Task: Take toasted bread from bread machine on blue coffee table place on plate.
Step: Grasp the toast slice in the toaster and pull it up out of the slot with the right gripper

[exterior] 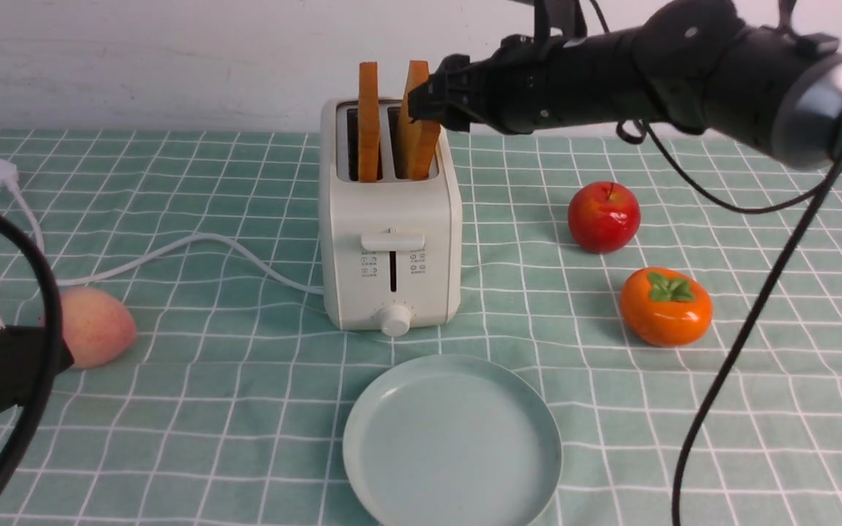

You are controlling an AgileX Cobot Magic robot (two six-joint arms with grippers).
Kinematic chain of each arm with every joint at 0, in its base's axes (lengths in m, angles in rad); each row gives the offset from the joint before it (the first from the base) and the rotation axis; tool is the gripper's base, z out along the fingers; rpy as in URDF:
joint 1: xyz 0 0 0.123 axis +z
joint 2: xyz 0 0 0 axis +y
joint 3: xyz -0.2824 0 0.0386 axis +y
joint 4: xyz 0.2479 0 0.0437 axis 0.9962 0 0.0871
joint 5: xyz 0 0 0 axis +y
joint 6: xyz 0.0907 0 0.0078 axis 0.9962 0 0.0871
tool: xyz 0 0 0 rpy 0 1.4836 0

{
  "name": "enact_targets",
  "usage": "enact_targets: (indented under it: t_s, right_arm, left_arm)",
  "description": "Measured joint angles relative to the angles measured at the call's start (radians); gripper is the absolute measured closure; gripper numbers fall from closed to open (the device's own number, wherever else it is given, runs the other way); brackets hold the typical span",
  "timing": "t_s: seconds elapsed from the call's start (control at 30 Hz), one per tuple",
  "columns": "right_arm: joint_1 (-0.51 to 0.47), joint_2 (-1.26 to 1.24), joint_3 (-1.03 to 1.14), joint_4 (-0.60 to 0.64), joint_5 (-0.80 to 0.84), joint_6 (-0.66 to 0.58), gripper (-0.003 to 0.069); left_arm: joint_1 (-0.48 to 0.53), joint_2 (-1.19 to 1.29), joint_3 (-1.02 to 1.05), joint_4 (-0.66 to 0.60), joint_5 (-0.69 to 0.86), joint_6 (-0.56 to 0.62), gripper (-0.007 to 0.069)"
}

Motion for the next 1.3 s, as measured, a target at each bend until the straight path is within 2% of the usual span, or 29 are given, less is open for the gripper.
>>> enact_targets:
  t_s: [0.07, 0.17, 0.23, 0.33, 0.4, 0.5, 1.13, 1.3]
  right_arm:
    - [0.000, 0.026, 0.000, 0.031, -0.047, -0.027, 0.0194]
    - [0.000, 0.030, -0.003, 0.064, -0.061, -0.034, 0.0263]
    - [0.000, 0.030, -0.005, 0.080, -0.062, -0.036, 0.0335]
    - [0.000, 0.030, -0.005, 0.093, -0.047, -0.038, 0.0516]
    - [0.000, 0.030, -0.005, 0.107, -0.034, -0.038, 0.0605]
    - [0.000, 0.029, -0.007, 0.112, -0.024, -0.061, 0.0664]
    - [0.000, -0.093, -0.030, 0.093, 0.074, -0.101, 0.0678]
    - [-0.001, -0.154, -0.030, 0.016, 0.136, -0.091, 0.0677]
  left_arm:
    - [0.000, 0.000, 0.000, 0.000, 0.015, 0.000, 0.0387]
    - [0.000, 0.000, 0.000, 0.000, 0.031, 0.000, 0.0386]
    - [0.000, 0.000, 0.000, 0.000, 0.032, 0.000, 0.0386]
    - [0.000, 0.000, 0.000, 0.000, 0.032, 0.000, 0.0386]
    - [0.000, 0.000, 0.000, 0.000, 0.032, 0.000, 0.0386]
    - [0.000, 0.000, 0.000, 0.000, 0.031, 0.000, 0.0386]
    - [0.000, 0.000, 0.000, 0.005, 0.035, 0.003, 0.0386]
    - [0.000, 0.000, 0.000, 0.007, 0.043, 0.003, 0.0386]
